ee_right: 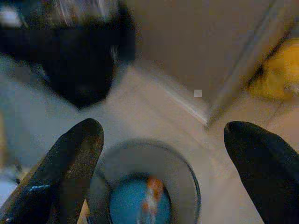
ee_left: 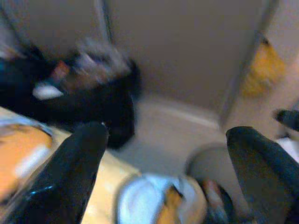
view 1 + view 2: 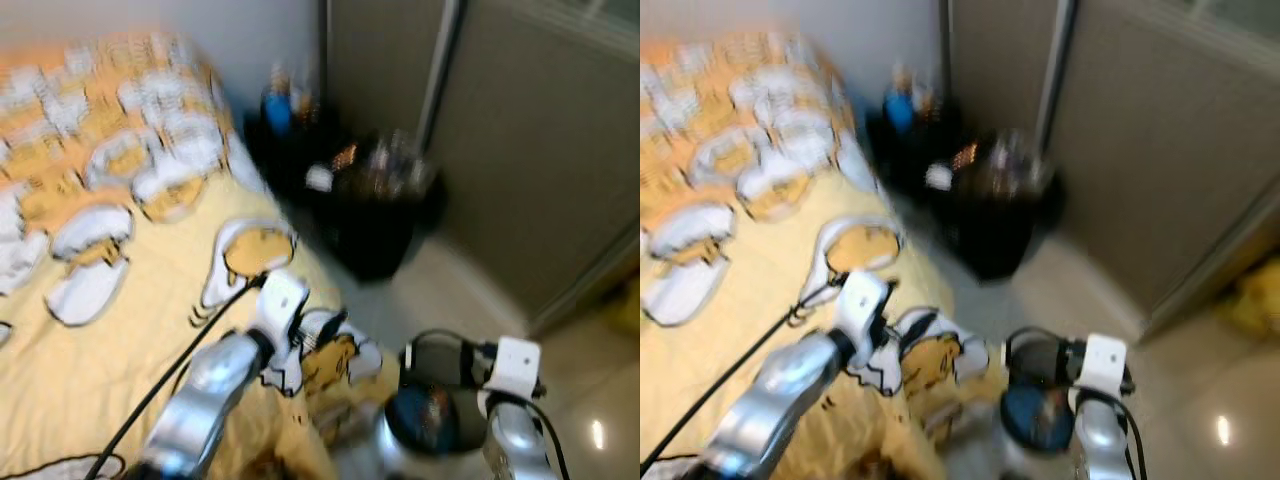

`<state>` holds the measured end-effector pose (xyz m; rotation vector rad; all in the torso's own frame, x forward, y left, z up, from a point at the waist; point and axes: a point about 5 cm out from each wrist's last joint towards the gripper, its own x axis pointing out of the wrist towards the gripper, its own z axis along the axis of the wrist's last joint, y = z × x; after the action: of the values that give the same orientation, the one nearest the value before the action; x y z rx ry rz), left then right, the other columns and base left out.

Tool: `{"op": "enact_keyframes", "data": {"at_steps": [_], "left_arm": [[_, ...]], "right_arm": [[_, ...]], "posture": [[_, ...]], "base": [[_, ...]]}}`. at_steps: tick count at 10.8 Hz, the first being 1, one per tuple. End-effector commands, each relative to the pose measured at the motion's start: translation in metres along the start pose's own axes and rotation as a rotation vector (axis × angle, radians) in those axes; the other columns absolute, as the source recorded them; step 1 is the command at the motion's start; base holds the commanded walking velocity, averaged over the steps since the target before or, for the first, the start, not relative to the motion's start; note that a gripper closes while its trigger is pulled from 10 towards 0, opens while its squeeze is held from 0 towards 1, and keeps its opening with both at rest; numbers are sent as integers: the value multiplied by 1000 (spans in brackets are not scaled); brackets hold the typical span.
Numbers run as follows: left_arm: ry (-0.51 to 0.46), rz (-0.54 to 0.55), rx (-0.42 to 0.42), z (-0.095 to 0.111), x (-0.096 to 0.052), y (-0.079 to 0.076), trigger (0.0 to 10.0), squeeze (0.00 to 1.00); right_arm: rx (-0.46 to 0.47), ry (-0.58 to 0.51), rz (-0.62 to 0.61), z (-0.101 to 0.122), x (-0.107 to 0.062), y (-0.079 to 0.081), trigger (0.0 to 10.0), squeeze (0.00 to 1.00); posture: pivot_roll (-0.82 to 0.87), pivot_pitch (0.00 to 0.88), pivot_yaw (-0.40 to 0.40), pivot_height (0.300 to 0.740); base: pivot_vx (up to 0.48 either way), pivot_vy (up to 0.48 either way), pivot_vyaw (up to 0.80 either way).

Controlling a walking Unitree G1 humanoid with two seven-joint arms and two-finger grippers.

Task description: Clean up the room

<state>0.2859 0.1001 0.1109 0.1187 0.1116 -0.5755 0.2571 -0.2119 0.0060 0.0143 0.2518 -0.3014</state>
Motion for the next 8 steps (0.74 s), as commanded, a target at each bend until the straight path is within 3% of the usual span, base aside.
{"op": "enact_keyframes", "data": {"at_steps": [1, 2, 3, 4, 5, 7, 8], "left_arm": [[-14, 155, -54, -5, -9, 21, 10000, 0], [-96, 407, -151, -3, -27, 49, 10000, 0], [-115, 564, -197, -8, -34, 67, 10000, 0], [-60, 525, -125, -10, -12, 59, 10000, 0], [-61, 478, -72, -7, -4, 52, 10000, 0], [-61, 480, 23, -5, 4, 46, 10000, 0], [-80, 478, 30, -4, 5, 45, 10000, 0]], "right_arm": [[7, -78, 52, 12, -4, 9, 10000, 0], [-44, -242, 183, 34, -16, 19, 10000, 0], [-102, -282, 295, 38, -18, 31, 10000, 0], [21, -200, 279, 38, 2, 36, 10000, 0], [45, -202, 307, 46, 7, 42, 10000, 0], [58, -180, 369, 55, 14, 47, 10000, 0], [62, -171, 378, 54, 16, 47, 10000, 0]], "posture": [[141, 0, 33, 740], [147, 0, 26, 740], [146, 0, 27, 740], [161, 0, 8, 740], [169, 0, -2, 740], [181, 0, -8, 740], [184, 0, -8, 740]], "base": [[0, 0, 0], [0, 0, 481], [0, 0, 456], [-405, 262, 431], [0, 0, 0], [0, 0, 0], [0, 0, 0]]}}
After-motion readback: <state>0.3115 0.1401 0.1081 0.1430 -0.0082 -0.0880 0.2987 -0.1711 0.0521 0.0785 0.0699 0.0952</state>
